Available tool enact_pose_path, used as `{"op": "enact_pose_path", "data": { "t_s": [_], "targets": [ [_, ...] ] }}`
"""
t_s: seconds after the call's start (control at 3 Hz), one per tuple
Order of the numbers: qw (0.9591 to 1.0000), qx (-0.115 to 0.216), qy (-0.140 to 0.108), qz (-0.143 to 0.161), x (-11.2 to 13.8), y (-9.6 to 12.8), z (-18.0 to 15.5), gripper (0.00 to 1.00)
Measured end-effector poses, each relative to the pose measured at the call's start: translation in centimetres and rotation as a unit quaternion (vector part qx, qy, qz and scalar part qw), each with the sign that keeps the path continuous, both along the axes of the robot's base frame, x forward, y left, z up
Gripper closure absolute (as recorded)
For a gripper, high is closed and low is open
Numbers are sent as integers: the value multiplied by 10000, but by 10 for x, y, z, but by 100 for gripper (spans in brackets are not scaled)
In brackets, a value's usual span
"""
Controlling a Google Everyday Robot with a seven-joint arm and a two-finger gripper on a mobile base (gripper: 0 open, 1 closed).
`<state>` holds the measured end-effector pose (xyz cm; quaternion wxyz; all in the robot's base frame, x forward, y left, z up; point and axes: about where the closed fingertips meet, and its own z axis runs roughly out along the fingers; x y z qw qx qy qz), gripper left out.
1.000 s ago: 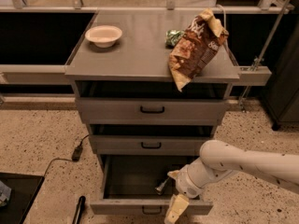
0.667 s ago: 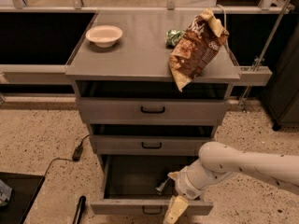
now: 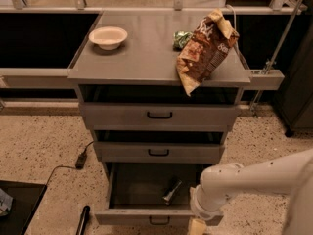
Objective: Pick redbull can from bottom drawer and place on counter
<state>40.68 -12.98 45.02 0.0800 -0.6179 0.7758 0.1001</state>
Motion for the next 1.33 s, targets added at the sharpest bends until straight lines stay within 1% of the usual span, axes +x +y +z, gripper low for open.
{"op": "enact_pose_path", "data": {
  "t_s": [0.33,0.67,1.0,1.33],
  "targets": [
    [9994,-344,-44,25,-10,-19,-16,0],
    [9998,-172,-10,-69,-7,-24,-19,0],
    [9985,394,205,-318,-3,-29,-43,0],
    [9965,679,-14,-482,35,-51,-73,0]
  ]
}}
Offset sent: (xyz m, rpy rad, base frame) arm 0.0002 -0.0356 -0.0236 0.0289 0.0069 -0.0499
